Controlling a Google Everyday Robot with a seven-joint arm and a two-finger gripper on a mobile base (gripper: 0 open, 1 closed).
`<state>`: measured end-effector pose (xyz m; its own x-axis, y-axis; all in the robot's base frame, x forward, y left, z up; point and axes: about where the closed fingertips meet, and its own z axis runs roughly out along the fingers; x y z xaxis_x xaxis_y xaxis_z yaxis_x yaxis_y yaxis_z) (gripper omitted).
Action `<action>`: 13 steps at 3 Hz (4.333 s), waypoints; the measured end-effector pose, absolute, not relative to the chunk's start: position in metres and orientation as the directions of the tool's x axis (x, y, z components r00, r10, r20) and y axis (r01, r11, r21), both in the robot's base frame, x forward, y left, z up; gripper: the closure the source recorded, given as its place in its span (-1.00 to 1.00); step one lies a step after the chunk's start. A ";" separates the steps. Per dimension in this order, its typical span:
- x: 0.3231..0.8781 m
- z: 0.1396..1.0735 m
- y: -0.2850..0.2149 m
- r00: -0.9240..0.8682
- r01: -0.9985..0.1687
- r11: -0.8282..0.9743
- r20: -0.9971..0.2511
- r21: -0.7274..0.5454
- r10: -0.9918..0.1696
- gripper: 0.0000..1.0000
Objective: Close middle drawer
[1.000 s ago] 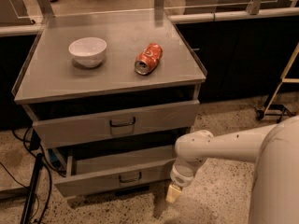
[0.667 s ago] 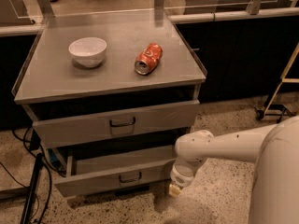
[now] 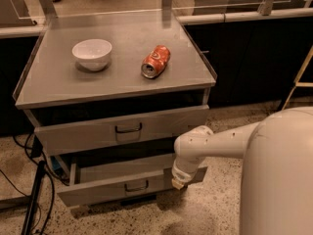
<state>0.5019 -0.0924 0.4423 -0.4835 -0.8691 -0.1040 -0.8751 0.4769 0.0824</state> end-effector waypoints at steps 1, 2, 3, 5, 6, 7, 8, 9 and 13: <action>0.528 0.438 -0.089 -0.483 -0.875 0.482 -0.115 0.037 -0.868 1.00; 0.529 0.438 -0.089 -0.482 -0.876 0.482 -0.115 0.035 -0.868 0.62; 0.529 0.438 -0.089 -0.482 -0.876 0.482 -0.115 0.035 -0.868 0.16; 0.529 0.438 -0.089 -0.482 -0.876 0.482 -0.115 0.035 -0.868 -0.76; 0.528 0.438 -0.089 -0.482 -0.876 0.482 -0.115 0.035 -0.868 -1.00; 0.528 0.438 -0.089 -0.482 -0.876 0.482 -0.115 0.036 -0.868 -1.00; 0.528 0.438 -0.089 -0.482 -0.876 0.482 -0.115 0.036 -0.868 -0.62; 0.528 0.438 -0.089 -0.482 -0.876 0.482 -0.115 0.036 -0.868 -0.18; 0.600 0.402 -0.068 -0.503 -0.861 0.509 -0.134 -0.007 -0.854 1.00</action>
Offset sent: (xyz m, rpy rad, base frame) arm 0.0217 0.0032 -0.0033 -0.0108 -0.0383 -0.0039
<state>0.6002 -0.0679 0.4020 -0.5034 -0.8535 -0.1345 -0.8609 0.5088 -0.0070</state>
